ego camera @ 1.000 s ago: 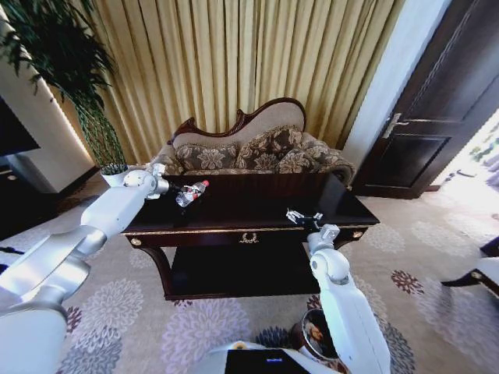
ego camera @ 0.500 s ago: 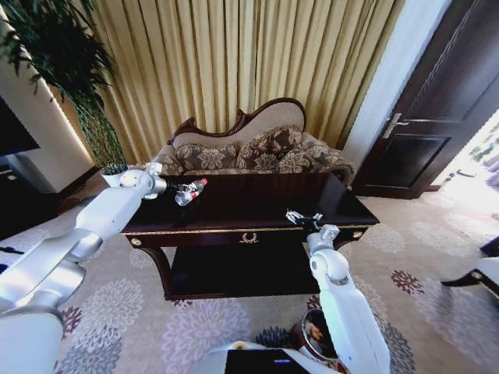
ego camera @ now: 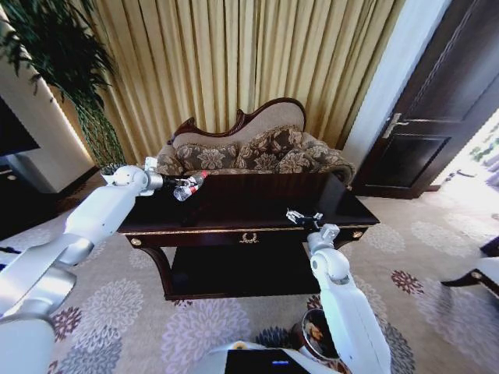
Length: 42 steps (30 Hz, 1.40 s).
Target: Move to the front of the table and place the trash on the table into the trash bin.
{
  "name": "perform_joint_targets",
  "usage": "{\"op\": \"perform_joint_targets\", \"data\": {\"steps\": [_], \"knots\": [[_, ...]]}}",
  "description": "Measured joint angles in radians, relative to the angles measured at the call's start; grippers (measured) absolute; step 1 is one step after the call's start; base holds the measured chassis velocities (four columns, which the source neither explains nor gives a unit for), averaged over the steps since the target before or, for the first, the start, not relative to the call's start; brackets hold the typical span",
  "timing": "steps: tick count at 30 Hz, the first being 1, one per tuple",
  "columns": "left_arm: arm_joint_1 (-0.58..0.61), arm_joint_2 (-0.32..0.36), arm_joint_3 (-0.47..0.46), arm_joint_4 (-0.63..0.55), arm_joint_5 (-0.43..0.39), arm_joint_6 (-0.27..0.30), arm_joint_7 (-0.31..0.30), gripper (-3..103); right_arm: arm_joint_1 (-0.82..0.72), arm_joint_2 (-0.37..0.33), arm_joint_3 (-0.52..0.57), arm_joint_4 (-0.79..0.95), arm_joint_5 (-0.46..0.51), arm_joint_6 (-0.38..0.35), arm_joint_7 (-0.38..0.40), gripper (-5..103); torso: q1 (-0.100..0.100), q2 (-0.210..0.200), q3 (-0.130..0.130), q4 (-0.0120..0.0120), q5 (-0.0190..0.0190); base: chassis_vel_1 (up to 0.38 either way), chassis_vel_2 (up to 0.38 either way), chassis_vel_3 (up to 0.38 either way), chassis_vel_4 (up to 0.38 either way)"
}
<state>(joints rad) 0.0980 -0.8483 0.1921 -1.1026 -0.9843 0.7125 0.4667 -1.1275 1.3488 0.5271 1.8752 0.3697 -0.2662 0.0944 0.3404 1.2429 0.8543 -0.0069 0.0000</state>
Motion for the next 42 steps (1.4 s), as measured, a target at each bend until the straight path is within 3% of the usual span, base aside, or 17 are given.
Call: {"op": "perform_joint_targets", "data": {"steps": [6,25,28,31,32,35,39,42], "knots": [[0.067,0.021,-0.108,-0.121,0.028,0.000,-0.039,40,0.009,0.000,-0.008,0.006,0.004,-0.003,0.000,100,0.000,0.000,0.000,-0.0001,0.0000,0.000,0.000,0.000,0.000],[0.290,0.128,-0.280,-0.505,0.016,0.000,-0.101,41,0.000,-0.020,0.003,0.089,0.073,-0.027,0.027,100,0.000,0.000,0.000,-0.0003,-0.0001,0.000,0.000,0.000,0.000],[0.324,0.140,-0.314,-0.551,0.013,-0.022,-0.125,41,0.006,-0.020,-0.007,0.095,0.077,-0.030,0.028,100,0.000,0.000,0.000,0.0001,0.0002,0.000,0.000,0.000,0.000],[0.378,0.154,-0.355,-0.567,0.024,-0.128,-0.140,41,0.013,-0.021,-0.011,0.096,0.077,-0.031,0.028,100,0.000,0.000,0.000,0.0002,0.0000,0.000,0.000,0.000,0.000],[0.378,0.154,-0.355,-0.567,0.024,-0.128,-0.140,41,0.013,-0.021,-0.011,0.096,0.077,-0.031,0.028,100,0.000,0.000,0.000,0.0002,0.0000,0.000,0.000,0.000,0.000],[0.431,0.155,-0.393,-0.575,0.031,-0.208,-0.147,41,0.010,-0.022,-0.011,0.095,0.075,-0.031,0.026,100,0.000,0.000,0.000,-0.0001,0.0000,0.000,0.000,0.000,0.000],[0.465,0.155,-0.408,-0.594,0.040,-0.232,-0.148,43,0.007,-0.019,-0.009,0.095,0.073,-0.031,0.025,100,0.000,0.000,0.000,-0.0001,-0.0001,0.000,0.000,0.000,0.000],[0.496,0.149,-0.397,-0.612,0.052,-0.312,-0.146,40,0.003,-0.007,-0.009,0.095,0.068,-0.031,0.024,100,0.000,0.000,0.000,0.0001,0.0001,0.000,0.000,0.000,0.000]]}}
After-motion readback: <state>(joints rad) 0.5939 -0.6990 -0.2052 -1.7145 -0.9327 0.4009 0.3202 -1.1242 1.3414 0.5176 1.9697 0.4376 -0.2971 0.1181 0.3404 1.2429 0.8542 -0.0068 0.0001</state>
